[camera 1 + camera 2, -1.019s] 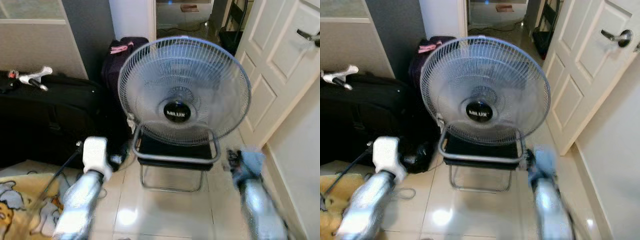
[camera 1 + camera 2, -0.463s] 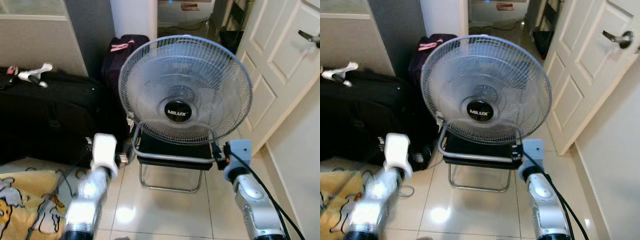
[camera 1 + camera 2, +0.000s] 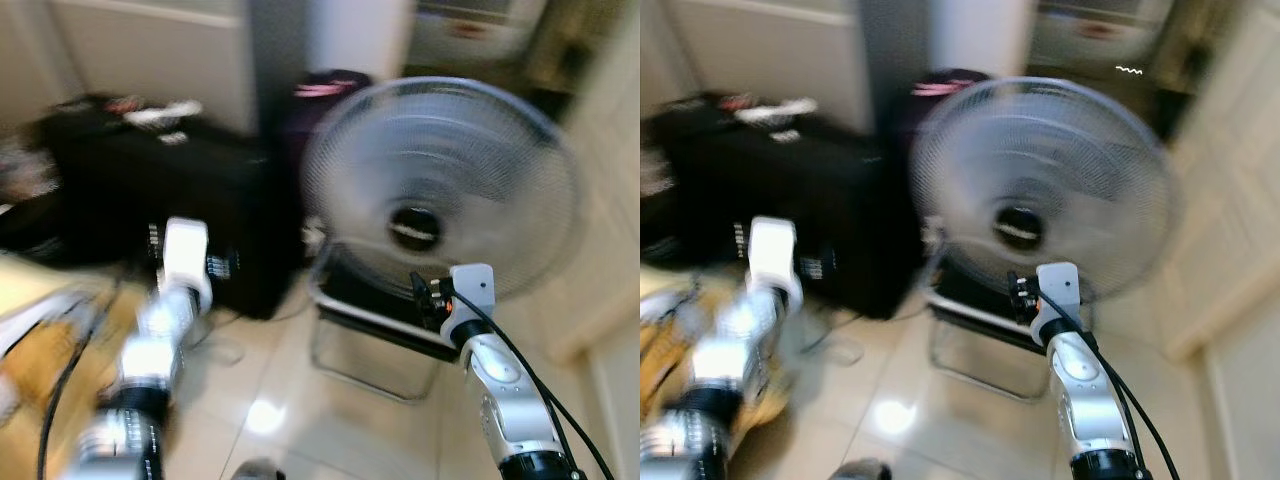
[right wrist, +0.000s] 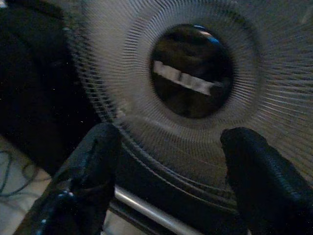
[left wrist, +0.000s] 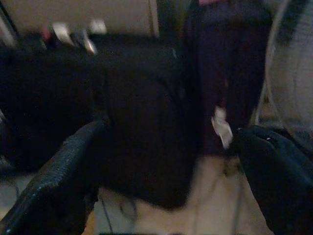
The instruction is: Clean up the room
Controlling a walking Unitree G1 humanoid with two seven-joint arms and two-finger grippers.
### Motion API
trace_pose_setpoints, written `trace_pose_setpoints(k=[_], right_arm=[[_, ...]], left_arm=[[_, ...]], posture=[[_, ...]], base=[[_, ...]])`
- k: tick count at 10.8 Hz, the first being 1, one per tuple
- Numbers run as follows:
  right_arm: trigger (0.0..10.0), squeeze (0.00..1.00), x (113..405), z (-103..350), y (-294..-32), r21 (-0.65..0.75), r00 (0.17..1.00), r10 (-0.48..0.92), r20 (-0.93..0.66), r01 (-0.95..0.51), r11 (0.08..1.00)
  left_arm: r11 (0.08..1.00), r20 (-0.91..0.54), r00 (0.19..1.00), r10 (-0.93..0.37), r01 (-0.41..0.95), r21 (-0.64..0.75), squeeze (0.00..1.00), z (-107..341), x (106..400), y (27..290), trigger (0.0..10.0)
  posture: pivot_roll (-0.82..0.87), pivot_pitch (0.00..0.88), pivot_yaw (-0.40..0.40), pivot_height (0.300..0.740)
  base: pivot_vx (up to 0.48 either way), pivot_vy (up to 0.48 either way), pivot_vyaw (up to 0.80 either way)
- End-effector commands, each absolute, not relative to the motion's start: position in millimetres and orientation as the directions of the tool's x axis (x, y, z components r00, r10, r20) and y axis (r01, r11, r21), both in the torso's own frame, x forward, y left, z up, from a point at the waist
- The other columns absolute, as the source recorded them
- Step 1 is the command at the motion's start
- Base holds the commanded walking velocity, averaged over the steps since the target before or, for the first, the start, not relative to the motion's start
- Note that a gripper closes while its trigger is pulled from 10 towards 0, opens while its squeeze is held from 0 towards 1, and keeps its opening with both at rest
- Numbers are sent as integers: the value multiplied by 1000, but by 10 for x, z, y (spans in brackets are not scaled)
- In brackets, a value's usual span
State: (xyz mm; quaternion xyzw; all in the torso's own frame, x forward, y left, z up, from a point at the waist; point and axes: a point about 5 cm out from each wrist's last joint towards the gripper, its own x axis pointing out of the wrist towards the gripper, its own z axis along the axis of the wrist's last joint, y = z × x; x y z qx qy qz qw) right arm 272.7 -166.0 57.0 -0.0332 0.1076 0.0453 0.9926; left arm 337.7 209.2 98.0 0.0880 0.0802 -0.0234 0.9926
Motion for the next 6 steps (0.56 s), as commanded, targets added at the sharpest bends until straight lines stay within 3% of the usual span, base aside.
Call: trace_pose_setpoints(k=[1, 3, 4, 5, 6], right_arm=[[10000, 1000, 2746, 583, -1668, -37, 975, 68, -210, -78, 996], [10000, 1000, 2759, 580, -1647, -36, 977, 63, -205, -72, 997], [10000, 1000, 2752, 578, -1685, -38, 980, 29, -199, -37, 999], [10000, 1000, 2716, 566, -1740, -49, 981, -10, -193, 0, 999], [10000, 1000, 2662, 538, -1811, -47, 978, -59, -200, 51, 998]], left_arm=[[977, -126, 991, -41, 66, 204, 0, 1100, 3453, 2170, 10000], [957, -80, 994, -72, 92, 274, 0, 1385, 3618, 2329, 10000], [962, -86, 988, -127, 144, 233, 0, 1389, 3590, 2348, 10000], [969, -88, 982, -168, 180, 169, 0, 1213, 3396, 2306, 10000], [976, -138, 987, -77, 103, 191, 0, 897, 3131, 2245, 10000]], posture=[[54, 0, -39, 740], [53, 0, -17, 740], [44, 0, 6, 740], [25, 0, 29, 740], [24, 0, 25, 740]], base=[[0, 0, 800], [0, 0, 800], [0, 0, 800], [0, 0, 800], [0, 0, 800]])
